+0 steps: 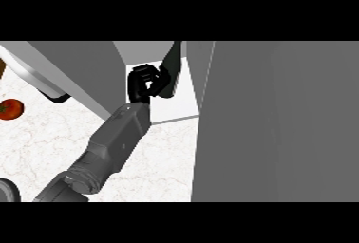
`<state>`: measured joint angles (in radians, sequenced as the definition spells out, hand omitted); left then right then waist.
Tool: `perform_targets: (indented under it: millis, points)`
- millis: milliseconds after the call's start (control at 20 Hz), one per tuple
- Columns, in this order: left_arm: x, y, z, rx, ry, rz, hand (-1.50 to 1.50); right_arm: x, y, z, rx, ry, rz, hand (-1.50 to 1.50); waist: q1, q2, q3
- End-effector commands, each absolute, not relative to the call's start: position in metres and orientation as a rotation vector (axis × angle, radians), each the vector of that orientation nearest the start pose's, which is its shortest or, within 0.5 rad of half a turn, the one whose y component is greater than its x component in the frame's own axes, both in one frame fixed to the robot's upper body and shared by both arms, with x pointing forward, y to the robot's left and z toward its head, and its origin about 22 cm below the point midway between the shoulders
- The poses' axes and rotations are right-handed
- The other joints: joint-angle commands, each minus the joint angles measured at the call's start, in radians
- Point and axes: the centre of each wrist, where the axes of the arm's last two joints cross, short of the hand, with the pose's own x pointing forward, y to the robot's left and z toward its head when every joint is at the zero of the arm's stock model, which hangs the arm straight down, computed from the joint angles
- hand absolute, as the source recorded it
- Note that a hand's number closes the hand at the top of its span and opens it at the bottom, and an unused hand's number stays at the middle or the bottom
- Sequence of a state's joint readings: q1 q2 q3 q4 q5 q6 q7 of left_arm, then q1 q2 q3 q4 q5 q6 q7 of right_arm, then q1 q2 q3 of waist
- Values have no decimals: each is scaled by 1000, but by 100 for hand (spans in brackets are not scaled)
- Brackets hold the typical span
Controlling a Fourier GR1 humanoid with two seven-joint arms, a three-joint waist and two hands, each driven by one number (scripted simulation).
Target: Pick up the wine, place it into the cabinet and close the cabinet
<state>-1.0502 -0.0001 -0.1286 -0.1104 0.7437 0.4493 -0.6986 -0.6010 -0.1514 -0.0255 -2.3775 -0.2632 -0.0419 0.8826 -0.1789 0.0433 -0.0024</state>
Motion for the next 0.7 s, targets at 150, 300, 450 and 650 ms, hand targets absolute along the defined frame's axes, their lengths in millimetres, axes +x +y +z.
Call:
perform_targets:
  millis: [150,300,450,650]
  points:
    - [424,104,17,194,-1605,313,150,178,-199,277,352,-2000,311,-150,11,2,0]
    - [426,103,20,181,-1572,326,150,181,-203,275,332,-2006,327,-150,10,8,1]
    - [424,106,15,177,-1563,309,150,179,-203,277,340,-2023,312,-150,27,7,1]
    - [425,110,15,194,-1555,346,150,179,-206,276,326,-2008,311,-150,30,11,0]
